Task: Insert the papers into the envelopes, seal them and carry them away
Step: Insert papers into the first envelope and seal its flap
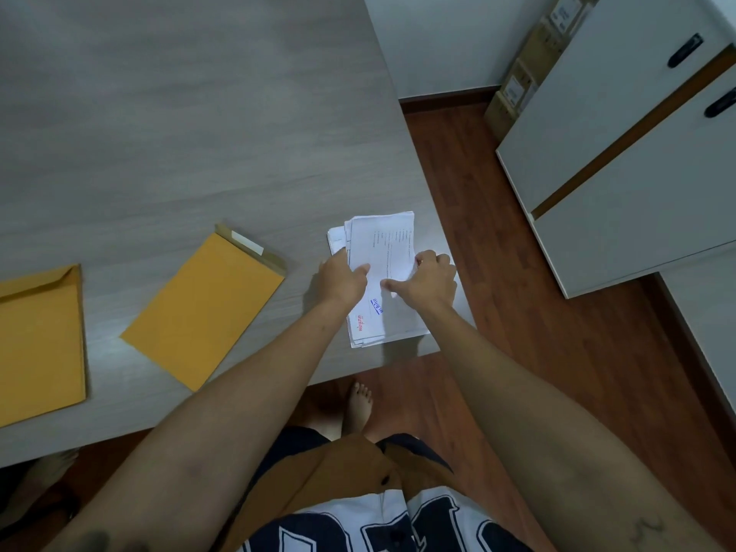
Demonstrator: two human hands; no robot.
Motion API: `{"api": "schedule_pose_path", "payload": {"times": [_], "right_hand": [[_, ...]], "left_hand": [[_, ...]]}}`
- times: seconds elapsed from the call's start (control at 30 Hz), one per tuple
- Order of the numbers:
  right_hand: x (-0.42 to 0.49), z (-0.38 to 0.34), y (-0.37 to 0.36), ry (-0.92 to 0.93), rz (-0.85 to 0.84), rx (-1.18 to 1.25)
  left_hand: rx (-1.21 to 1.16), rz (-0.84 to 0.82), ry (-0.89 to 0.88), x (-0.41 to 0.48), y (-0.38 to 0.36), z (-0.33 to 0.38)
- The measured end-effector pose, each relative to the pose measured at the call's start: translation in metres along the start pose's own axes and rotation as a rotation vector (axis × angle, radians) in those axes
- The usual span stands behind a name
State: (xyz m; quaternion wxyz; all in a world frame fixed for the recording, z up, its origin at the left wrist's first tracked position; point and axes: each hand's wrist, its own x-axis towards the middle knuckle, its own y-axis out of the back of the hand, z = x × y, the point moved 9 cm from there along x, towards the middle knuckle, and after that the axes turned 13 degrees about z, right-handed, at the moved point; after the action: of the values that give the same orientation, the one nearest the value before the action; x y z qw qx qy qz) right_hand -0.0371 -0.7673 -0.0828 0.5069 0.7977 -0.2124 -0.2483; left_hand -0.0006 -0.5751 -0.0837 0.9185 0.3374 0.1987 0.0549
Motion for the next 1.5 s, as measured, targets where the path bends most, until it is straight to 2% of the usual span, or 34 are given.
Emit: {"api": "schedule_pose_path", "payload": {"times": [0.27, 0.37, 0.47, 0.53, 0.6, 0.7, 0.8, 0.9, 1.03, 1.17, 1.4, 1.5], "right_hand": [[0.002, -0.034, 0.022, 0.020, -0.078, 0.425], [-0.001, -0.050, 0.025, -0.153, -0.092, 0.642], [-0.021, -0.077, 0.004, -0.398, -0.303, 0.962], [-0.042, -0.112, -0.012, -0.417, -0.490, 1.136], [-0.064, -0.147, -0.019, -0.412, -0.599, 1.277], [-0.079, -0.177, -0.029, -0.359, -0.596, 1.362], [-0.085, -0.189, -0.037, -0.238, -0.517, 1.229], [-0.090, -0.198, -0.042, -0.112, -0.444, 1.101], [-0.108, -0.215, -0.042, 0.017, -0.396, 1.000], [-0.123, -0.221, -0.041, 0.100, -0.379, 0.979], [-0.135, -0.216, -0.062, 0.151, -0.299, 0.841], [-0.142, -0.211, -0.074, 0.137, -0.308, 0.814]], "left_hand": [[-0.478, 0.049, 0.214, 0.018, 0.035, 0.004], [-0.726, 0.080, 0.273, 0.035, 0.065, -0.003], [-1.021, 0.087, 0.368, 0.047, 0.100, -0.017], [-1.162, 0.083, 0.398, 0.053, 0.122, -0.027], [-1.232, 0.056, 0.404, 0.056, 0.138, -0.040], [-1.178, 0.033, 0.394, 0.056, 0.163, -0.062], [-1.117, 0.082, 0.361, 0.063, 0.208, -0.096], [-0.810, 0.094, 0.268, 0.070, 0.248, -0.127], [-0.605, 0.025, 0.156, 0.074, 0.272, -0.147], [-0.319, 0.105, 0.021, 0.071, 0.290, -0.156], [-0.339, 0.108, 0.036, 0.066, 0.271, -0.179], [-0.294, 0.082, 0.107, 0.067, 0.262, -0.195]]}}
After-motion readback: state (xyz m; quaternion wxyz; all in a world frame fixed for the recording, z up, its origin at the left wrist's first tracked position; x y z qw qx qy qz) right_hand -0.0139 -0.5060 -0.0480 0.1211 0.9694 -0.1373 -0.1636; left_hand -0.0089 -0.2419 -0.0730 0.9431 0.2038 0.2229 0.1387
